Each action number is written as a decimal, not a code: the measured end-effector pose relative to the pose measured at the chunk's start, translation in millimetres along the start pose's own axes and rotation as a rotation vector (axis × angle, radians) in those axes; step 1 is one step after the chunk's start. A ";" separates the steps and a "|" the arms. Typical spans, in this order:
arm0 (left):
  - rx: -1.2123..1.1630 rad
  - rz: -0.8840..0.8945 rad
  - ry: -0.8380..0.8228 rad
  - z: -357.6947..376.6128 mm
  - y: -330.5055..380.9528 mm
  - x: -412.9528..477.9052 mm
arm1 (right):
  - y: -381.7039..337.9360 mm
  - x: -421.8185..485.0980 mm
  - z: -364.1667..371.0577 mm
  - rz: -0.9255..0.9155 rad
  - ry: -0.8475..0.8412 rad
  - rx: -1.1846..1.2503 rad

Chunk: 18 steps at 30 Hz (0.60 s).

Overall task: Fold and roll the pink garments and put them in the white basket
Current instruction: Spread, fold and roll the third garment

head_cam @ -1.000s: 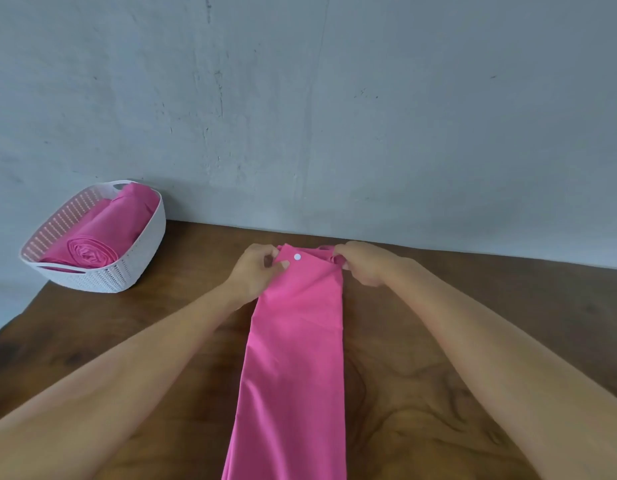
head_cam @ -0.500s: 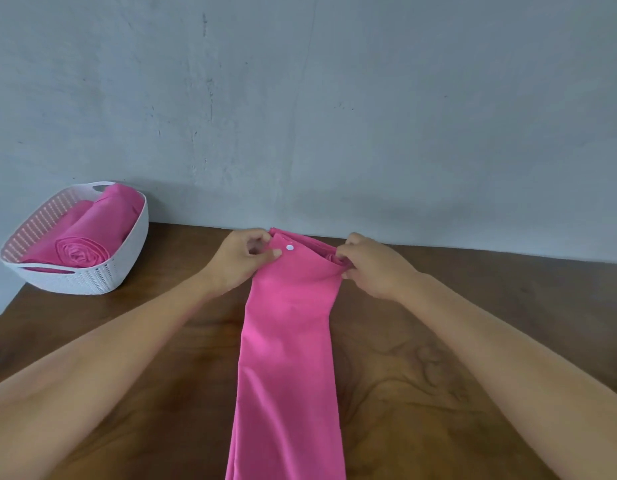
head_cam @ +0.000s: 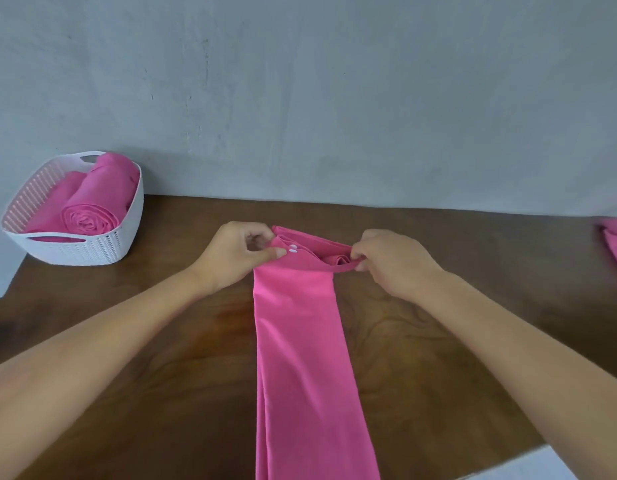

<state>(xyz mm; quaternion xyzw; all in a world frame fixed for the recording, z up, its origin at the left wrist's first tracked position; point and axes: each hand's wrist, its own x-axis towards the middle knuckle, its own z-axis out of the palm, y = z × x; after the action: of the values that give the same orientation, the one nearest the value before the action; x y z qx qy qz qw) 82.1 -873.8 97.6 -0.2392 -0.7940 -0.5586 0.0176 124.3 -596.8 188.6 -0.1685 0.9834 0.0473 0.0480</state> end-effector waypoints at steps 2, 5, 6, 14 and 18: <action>0.000 -0.025 -0.048 2.3 -2.4 -11.6 | -8.4 -14.6 18.0 0.037 0.040 0.013; -0.008 -0.085 -0.136 10.5 -8.8 -29.7 | -19.6 -37.6 52.1 0.108 0.069 0.101; 0.001 -0.101 -0.162 14.6 -11.4 -36.1 | -23.7 -45.0 63.8 0.131 0.069 0.141; 0.051 -0.247 -0.202 45.6 -29.0 -87.2 | -45.9 -88.1 135.4 0.198 0.055 0.249; 0.108 -0.235 -0.175 60.3 -22.5 -113.8 | -50.4 -112.1 147.0 0.192 0.084 0.291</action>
<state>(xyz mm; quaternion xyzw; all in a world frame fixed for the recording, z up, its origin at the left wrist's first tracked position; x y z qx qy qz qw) 188.3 -866.7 21.7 -0.1913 -0.8438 -0.4904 -0.1044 258.0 -591.5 51.4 -0.0669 0.9926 -0.0981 0.0262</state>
